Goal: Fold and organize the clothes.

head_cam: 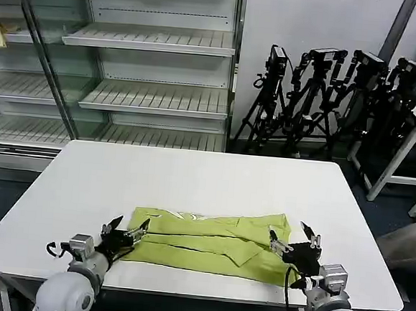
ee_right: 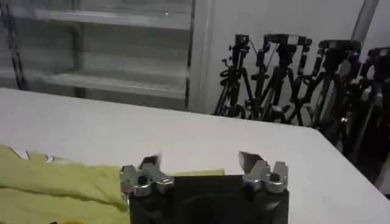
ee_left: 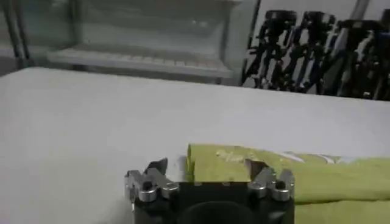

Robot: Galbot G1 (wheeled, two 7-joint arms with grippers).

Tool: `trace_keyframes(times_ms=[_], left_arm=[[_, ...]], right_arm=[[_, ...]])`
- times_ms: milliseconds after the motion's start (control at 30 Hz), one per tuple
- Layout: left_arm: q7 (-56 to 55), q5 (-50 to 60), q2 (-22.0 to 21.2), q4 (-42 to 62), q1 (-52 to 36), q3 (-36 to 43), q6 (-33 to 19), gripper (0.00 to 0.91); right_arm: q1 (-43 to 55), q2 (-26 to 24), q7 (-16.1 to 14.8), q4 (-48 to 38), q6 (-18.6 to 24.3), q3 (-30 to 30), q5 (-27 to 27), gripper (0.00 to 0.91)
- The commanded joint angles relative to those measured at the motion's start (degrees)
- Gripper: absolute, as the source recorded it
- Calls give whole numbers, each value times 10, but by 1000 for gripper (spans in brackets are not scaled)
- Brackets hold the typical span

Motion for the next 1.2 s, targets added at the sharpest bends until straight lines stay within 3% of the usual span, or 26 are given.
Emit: trace_keyframes(times_ms=[33,667,833,967,1200], left_arm=[[-80,-51,-17,-7,24,10,2,20],[-58,-52,-26,-9,24,25,1,10],[0,75,-13,-5,22,11,-20,20],[36,94,22,-16,13,-47,-16,10],[126,106,122,0,22,-251,-8,10]], right_arm=[[-20,2,-3,20,4,9,-10,907],[-18,13,-4,13,5,-4,-27,907],[-20,13,-3,13,8,-3,-32,907],[-21,10,-2,13,9,1,-33,907],[-19,11,-3,7,14,-2,-37,907]])
